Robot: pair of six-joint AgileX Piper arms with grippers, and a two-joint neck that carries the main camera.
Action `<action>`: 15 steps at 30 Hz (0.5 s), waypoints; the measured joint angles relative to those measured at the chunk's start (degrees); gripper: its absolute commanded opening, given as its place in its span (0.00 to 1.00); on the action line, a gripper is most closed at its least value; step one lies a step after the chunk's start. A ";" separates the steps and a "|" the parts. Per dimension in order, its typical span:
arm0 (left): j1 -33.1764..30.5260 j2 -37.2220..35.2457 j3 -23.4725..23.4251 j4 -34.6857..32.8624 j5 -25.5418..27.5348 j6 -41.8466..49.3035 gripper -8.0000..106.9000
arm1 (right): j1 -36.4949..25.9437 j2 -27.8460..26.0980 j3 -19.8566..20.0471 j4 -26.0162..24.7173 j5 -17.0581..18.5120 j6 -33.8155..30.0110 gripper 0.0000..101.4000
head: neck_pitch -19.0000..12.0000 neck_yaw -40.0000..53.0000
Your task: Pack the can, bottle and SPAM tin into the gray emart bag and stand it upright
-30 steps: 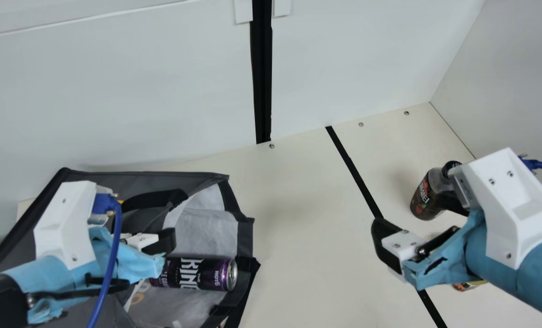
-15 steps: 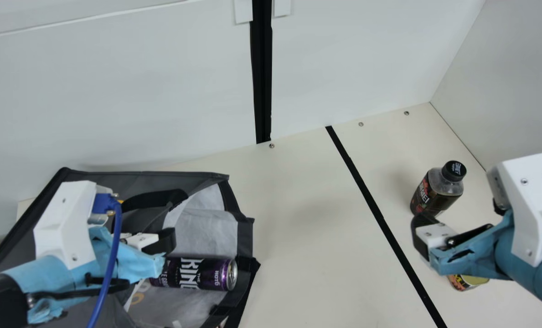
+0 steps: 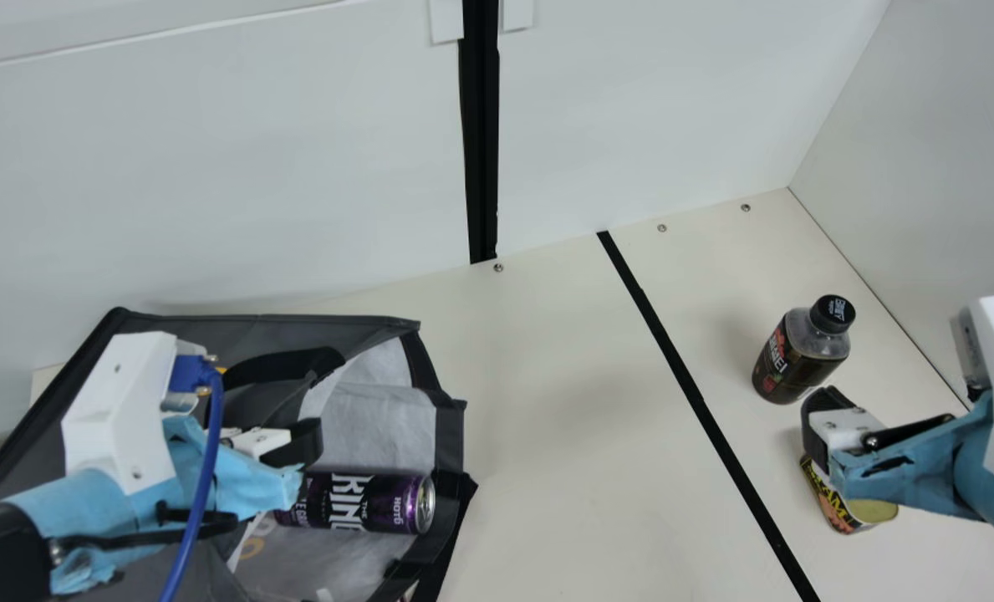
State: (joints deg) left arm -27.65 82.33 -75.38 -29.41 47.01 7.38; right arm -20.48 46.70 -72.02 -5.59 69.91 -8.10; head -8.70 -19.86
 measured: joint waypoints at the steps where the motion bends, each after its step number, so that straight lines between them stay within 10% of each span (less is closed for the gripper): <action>1: 0.00 0.00 0.00 0.00 0.00 0.00 0.00 | -0.35 -0.01 0.00 0.00 0.00 0.00 0.94 | 0.00 -0.09; 15: 0.00 0.00 0.00 0.00 0.00 0.00 0.00 | -2.57 -0.35 0.04 1.35 0.00 2.21 0.94 | 0.00 -0.09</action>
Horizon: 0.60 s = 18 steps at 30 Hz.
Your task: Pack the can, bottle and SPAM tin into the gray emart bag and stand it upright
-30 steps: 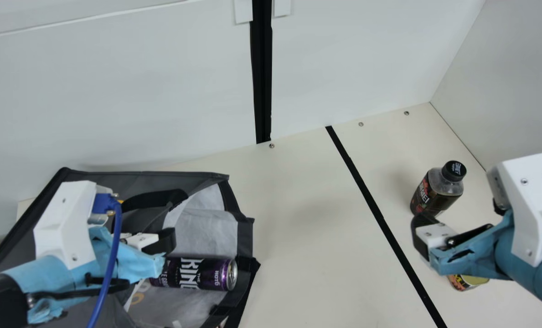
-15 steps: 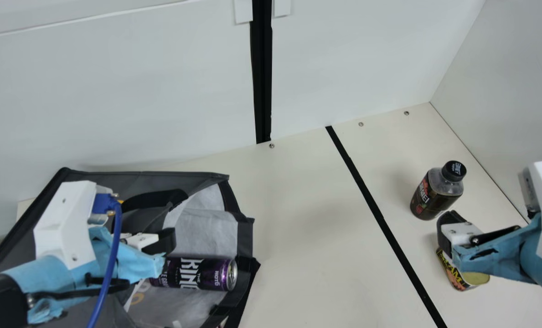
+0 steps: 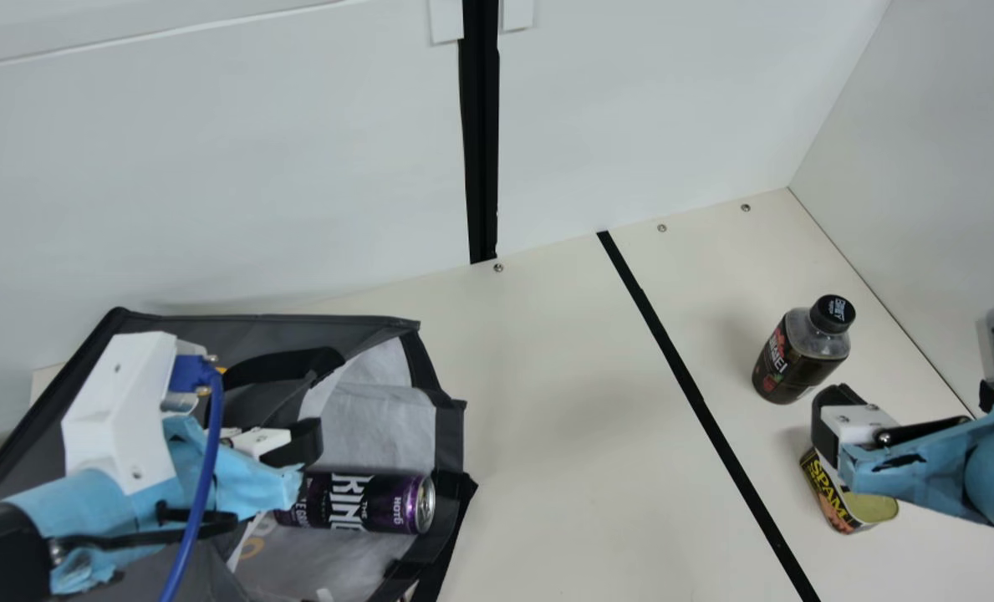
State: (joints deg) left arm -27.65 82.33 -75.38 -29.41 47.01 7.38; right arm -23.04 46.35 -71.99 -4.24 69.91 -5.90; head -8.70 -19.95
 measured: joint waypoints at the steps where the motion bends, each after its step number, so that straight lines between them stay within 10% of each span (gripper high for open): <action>1: 0.00 0.00 0.00 0.00 0.00 0.00 0.00 | 0.04 0.00 0.00 0.00 0.00 0.08 0.94 | 0.00 0.00; 18: 0.00 0.00 0.00 0.00 0.00 0.00 0.00 | 0.94 2.99 -1.19 -1.52 -0.13 2.36 0.94 | 0.00 0.00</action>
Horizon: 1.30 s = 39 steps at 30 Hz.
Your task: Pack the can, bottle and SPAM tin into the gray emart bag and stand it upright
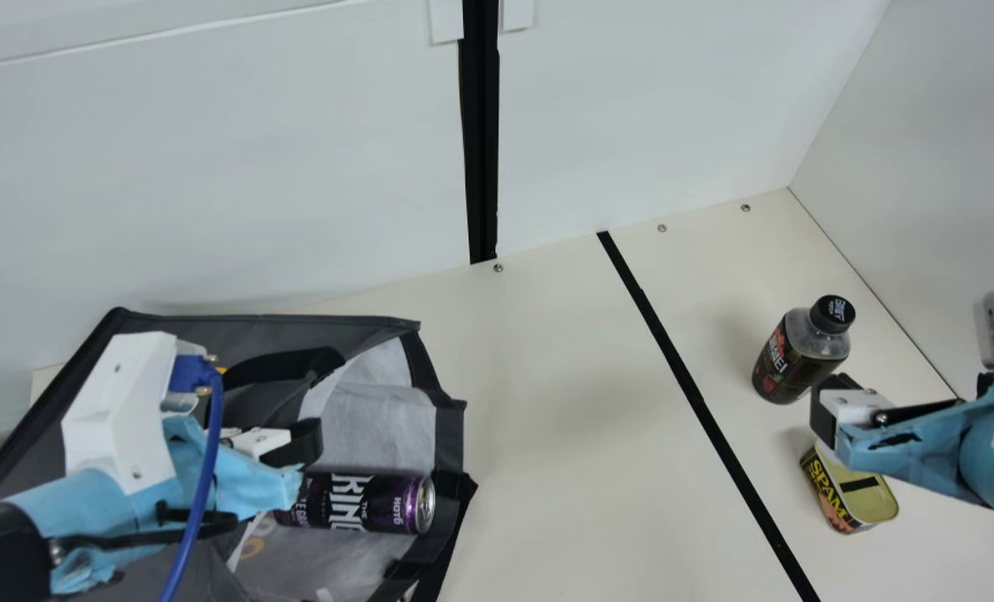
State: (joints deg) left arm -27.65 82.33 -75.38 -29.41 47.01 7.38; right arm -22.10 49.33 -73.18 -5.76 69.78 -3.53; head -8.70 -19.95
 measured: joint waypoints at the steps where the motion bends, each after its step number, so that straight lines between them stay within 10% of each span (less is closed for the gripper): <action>1: 0.00 0.00 0.00 0.00 0.00 0.00 0.00 | 0.24 0.22 -0.06 -0.14 0.00 0.21 0.94 | 0.00 0.09; 39: 0.00 0.00 0.00 0.00 0.00 0.00 0.00 | -4.29 14.39 -5.86 3.15 0.07 -1.28 0.94 | 0.00 0.00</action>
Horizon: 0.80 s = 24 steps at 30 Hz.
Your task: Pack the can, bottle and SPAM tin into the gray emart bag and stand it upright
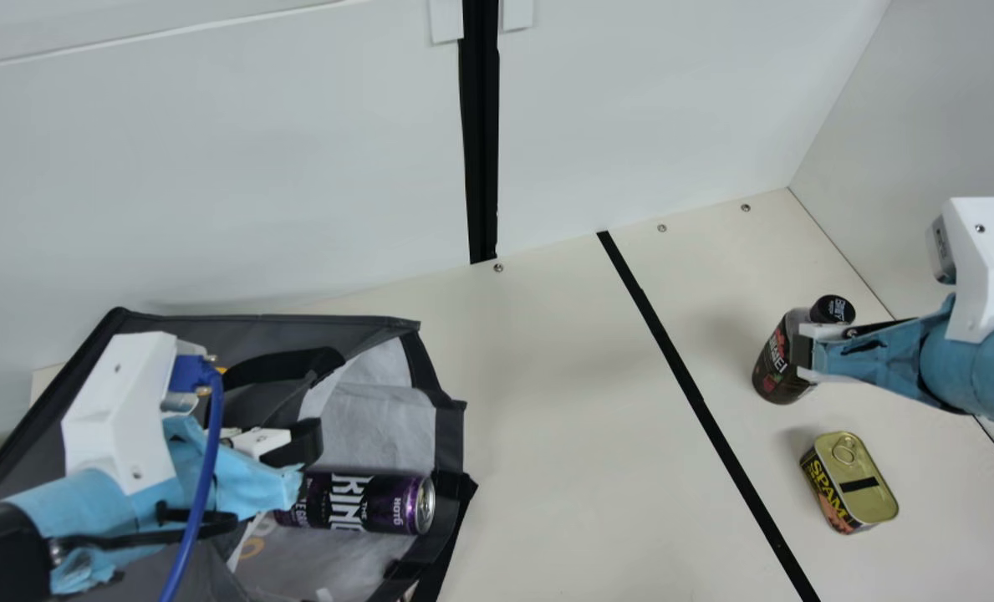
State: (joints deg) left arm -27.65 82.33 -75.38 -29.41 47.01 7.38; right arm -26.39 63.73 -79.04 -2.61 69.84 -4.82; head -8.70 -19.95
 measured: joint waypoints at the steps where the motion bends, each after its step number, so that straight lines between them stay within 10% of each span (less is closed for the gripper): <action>1: 0.00 0.00 0.00 0.00 0.00 0.00 0.00 | -0.21 0.42 -0.14 0.00 0.00 -0.06 0.94 | 0.00 0.00; 24: 0.00 0.00 0.00 0.00 0.00 0.00 0.00 | -2.96 9.63 -3.81 1.87 -0.01 -1.52 0.94 | 0.00 0.00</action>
State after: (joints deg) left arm -27.65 82.33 -75.38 -29.41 47.01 7.38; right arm -29.35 73.35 -82.84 -0.75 69.83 -6.34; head -8.70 -19.95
